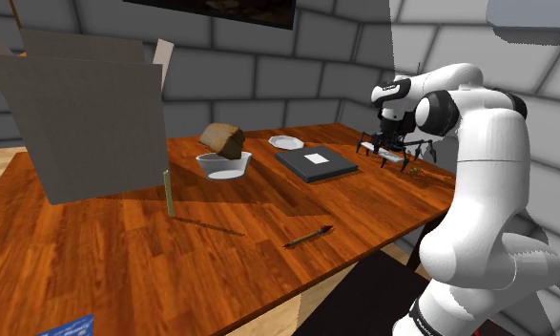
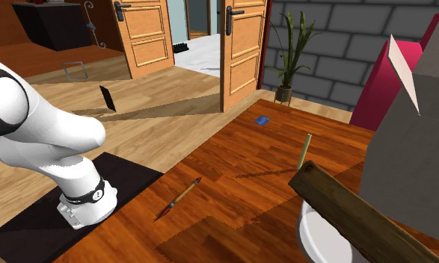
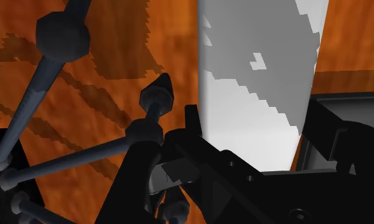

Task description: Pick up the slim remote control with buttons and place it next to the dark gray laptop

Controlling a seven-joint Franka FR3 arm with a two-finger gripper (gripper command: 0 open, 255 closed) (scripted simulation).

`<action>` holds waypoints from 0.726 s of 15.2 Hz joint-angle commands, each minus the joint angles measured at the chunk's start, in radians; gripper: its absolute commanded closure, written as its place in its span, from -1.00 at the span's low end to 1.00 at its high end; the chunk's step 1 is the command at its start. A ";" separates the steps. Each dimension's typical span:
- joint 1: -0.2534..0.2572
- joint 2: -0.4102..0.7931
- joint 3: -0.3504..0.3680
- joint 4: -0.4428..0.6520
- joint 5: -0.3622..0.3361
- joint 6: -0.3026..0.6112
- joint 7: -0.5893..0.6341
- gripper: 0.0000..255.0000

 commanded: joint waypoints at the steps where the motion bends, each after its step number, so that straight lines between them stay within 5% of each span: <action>1: -0.003 0.020 -0.001 -0.018 0.001 0.033 -0.003 1.00; 11: -0.007 0.057 0.010 -0.095 0.006 0.147 -0.006 1.00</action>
